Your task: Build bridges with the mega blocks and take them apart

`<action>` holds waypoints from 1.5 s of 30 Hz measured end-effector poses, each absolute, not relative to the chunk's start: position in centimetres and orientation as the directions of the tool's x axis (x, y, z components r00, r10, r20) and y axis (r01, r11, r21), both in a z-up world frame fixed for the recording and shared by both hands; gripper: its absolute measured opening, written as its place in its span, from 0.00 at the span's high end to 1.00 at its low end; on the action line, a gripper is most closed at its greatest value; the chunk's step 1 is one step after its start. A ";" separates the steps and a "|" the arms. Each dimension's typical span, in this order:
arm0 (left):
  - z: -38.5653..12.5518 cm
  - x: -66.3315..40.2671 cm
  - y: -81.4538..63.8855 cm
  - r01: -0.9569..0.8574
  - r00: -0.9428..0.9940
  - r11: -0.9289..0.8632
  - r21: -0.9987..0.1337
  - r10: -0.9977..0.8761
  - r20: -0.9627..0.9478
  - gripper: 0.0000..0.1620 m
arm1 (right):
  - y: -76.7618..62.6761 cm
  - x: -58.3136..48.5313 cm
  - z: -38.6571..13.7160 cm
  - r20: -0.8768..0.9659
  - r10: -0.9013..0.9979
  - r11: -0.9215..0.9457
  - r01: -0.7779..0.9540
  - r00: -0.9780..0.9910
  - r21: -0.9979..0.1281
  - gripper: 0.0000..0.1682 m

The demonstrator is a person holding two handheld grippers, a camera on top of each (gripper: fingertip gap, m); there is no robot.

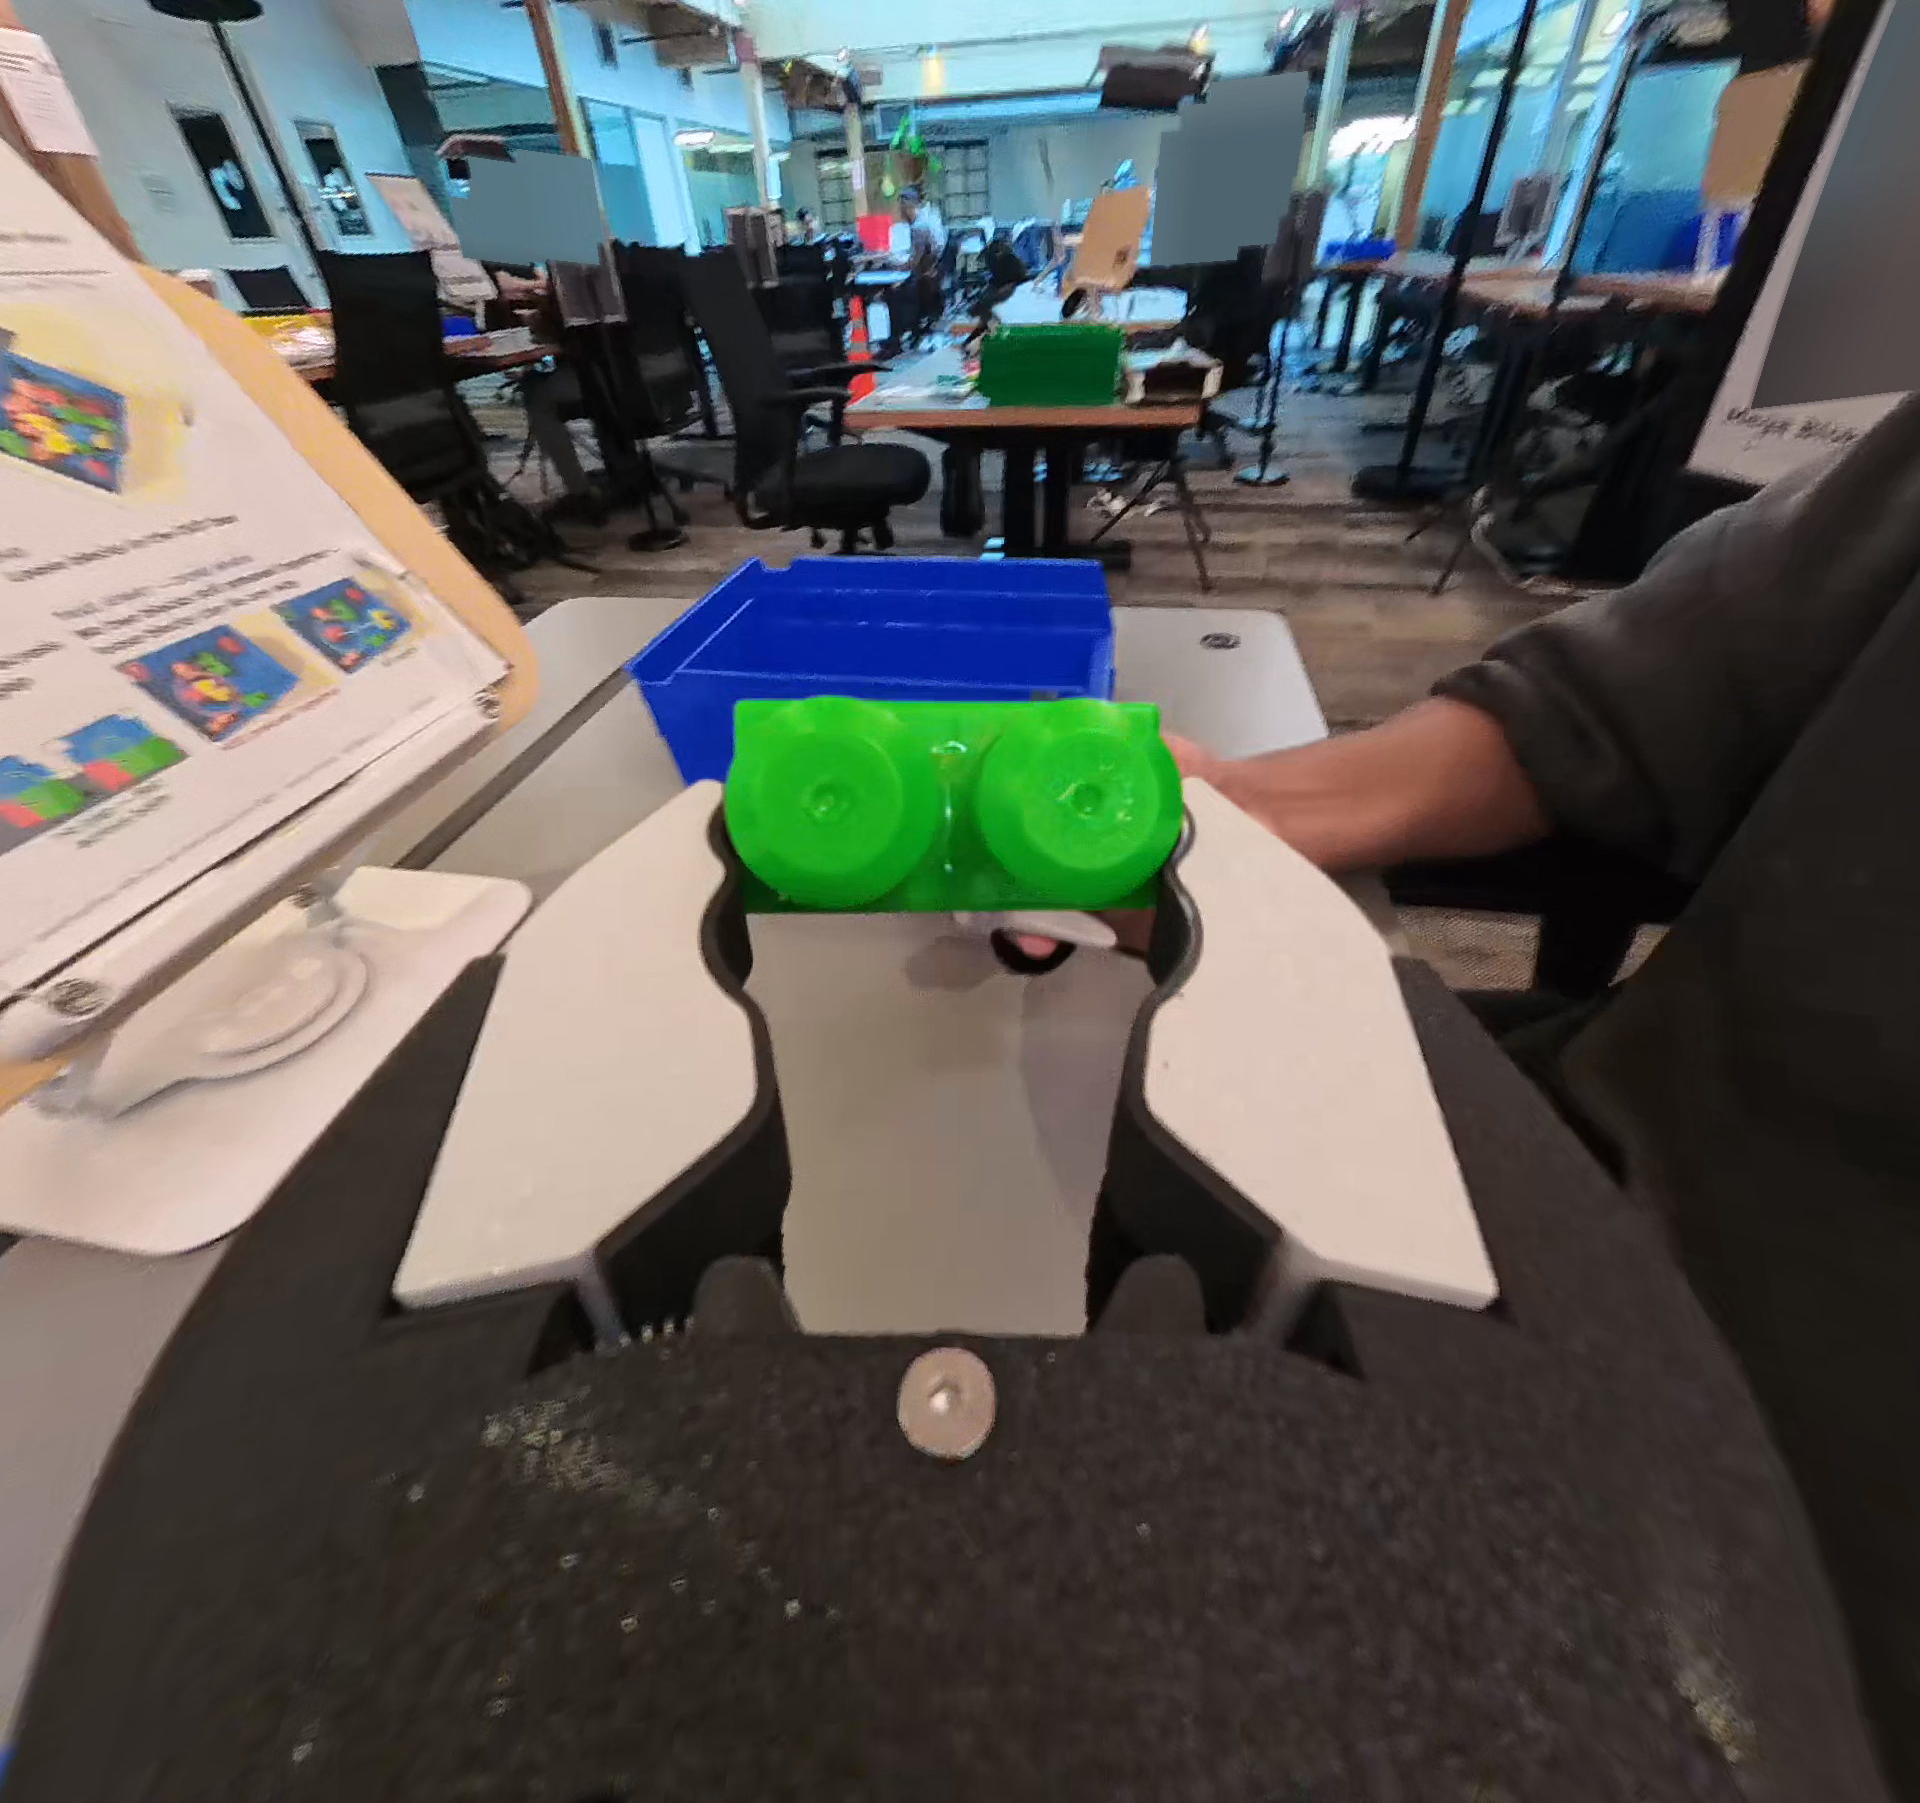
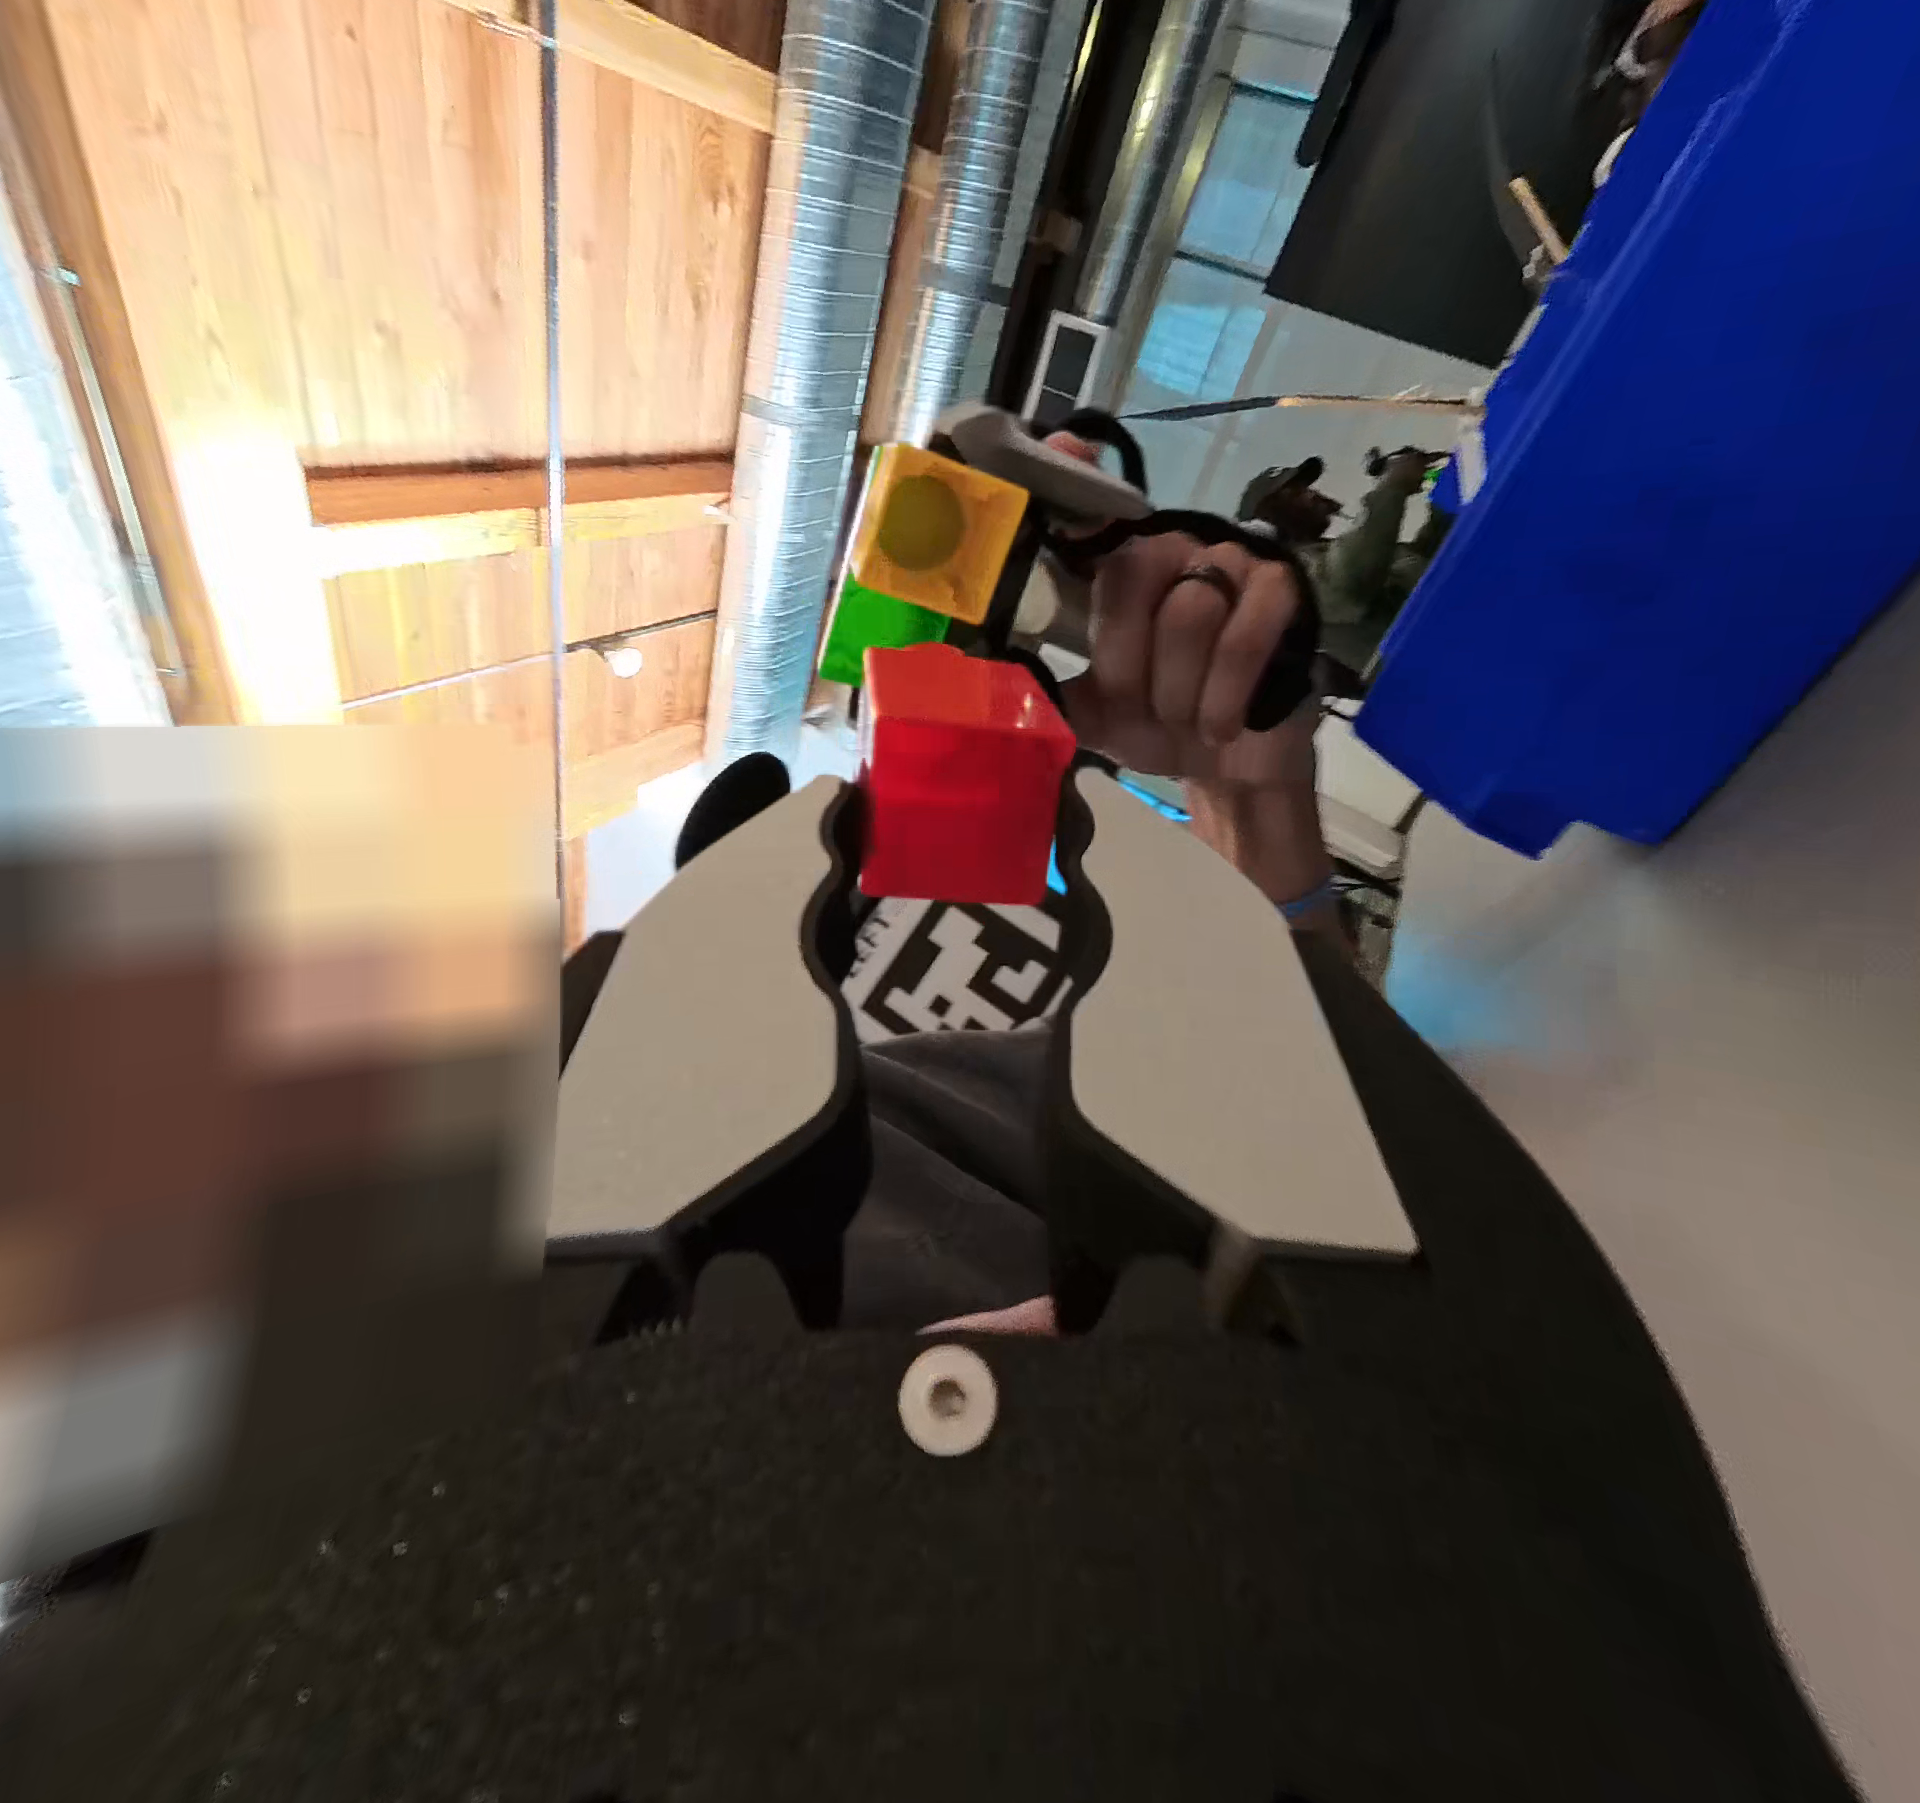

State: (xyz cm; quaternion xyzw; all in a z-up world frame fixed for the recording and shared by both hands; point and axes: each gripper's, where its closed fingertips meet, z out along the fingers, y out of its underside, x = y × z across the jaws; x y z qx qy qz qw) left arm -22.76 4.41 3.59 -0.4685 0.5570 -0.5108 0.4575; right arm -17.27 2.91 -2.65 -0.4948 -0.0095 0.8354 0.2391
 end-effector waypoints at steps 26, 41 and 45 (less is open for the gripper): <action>-5.1 -20.8 -0.4 -0.308 0.088 -0.056 -0.950 -0.996 0.030 0.54 | 9.5 22.7 -10.1 0.112 -0.095 -0.676 0.018 0.989 -0.736 0.78; -5.8 -20.9 -0.8 -0.328 0.080 -0.058 -0.943 -0.996 0.034 0.54 | 11.0 19.2 -16.7 0.012 -0.023 -0.777 -0.011 1.000 -0.630 0.70; -5.5 -20.9 -0.7 -0.301 0.069 -0.089 -0.950 -0.995 0.071 0.54 | 8.6 18.3 -11.7 0.076 -0.041 -0.673 0.028 0.996 -0.740 0.66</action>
